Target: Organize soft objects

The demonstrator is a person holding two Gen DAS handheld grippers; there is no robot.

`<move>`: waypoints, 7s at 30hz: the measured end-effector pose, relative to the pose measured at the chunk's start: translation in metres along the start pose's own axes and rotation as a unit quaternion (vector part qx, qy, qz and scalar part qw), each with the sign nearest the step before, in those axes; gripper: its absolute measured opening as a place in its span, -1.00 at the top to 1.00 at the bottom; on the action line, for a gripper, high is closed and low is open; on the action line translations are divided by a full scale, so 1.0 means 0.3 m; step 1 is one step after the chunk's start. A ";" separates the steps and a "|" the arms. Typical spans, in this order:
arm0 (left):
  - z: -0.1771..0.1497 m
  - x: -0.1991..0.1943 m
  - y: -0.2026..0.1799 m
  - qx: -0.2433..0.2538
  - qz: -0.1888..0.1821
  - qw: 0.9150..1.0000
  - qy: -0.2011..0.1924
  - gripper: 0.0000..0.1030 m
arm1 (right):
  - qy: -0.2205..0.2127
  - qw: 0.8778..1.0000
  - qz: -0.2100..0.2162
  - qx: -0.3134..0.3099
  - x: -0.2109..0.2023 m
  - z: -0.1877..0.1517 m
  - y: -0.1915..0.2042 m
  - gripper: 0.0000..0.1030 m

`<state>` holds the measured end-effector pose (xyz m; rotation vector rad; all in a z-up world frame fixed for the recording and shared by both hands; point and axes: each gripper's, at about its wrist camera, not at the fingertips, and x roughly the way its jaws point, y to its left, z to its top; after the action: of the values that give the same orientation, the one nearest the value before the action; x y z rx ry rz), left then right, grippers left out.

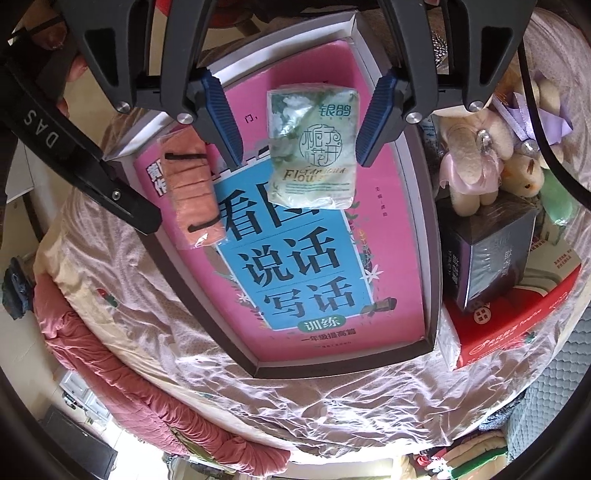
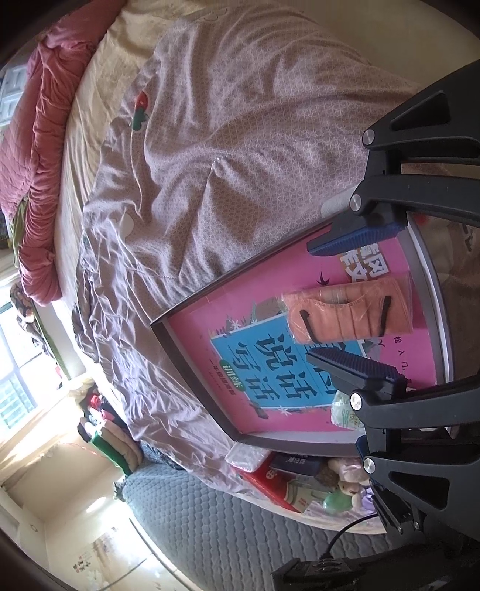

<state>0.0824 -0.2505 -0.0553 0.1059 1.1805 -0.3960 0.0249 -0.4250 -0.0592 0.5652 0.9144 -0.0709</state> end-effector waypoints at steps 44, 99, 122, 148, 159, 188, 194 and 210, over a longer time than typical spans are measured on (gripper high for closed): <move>-0.074 -0.538 0.523 -0.123 0.057 0.983 -0.122 -0.46 | -0.039 0.992 0.062 -0.098 -0.214 0.010 0.383 -0.39; -0.130 -0.358 0.753 -0.185 0.042 0.978 -0.086 -0.47 | 0.077 0.929 0.020 -0.362 0.083 -0.327 0.725 -0.39; 0.017 -0.174 0.733 -0.181 0.054 0.981 -0.035 -0.52 | 0.087 0.897 -0.009 -0.434 0.226 -0.380 0.771 -0.12; -0.063 -0.212 0.796 -0.219 -0.014 0.974 -0.061 -0.11 | 0.090 0.960 0.110 -0.242 0.175 -0.198 0.624 0.13; -0.092 -0.323 0.737 -0.194 -0.001 0.977 -0.092 -0.11 | 0.079 0.963 0.142 -0.214 0.111 -0.198 0.618 0.13; -0.106 -0.483 0.505 -0.121 0.021 0.984 -0.128 -0.11 | -0.013 0.972 0.166 -0.167 -0.111 -0.109 0.545 0.13; -0.105 -0.502 0.447 -0.106 0.018 0.985 -0.134 -0.11 | -0.029 0.972 0.174 -0.153 -0.154 -0.086 0.502 0.13; -0.037 -0.503 0.252 -0.048 0.009 0.989 -0.138 -0.11 | -0.089 0.982 0.141 -0.090 -0.261 0.015 0.289 0.13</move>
<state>0.0511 -0.1401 0.0689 -0.0206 0.9230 -0.3253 0.0049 -0.3671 0.0405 0.5057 0.6517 0.2119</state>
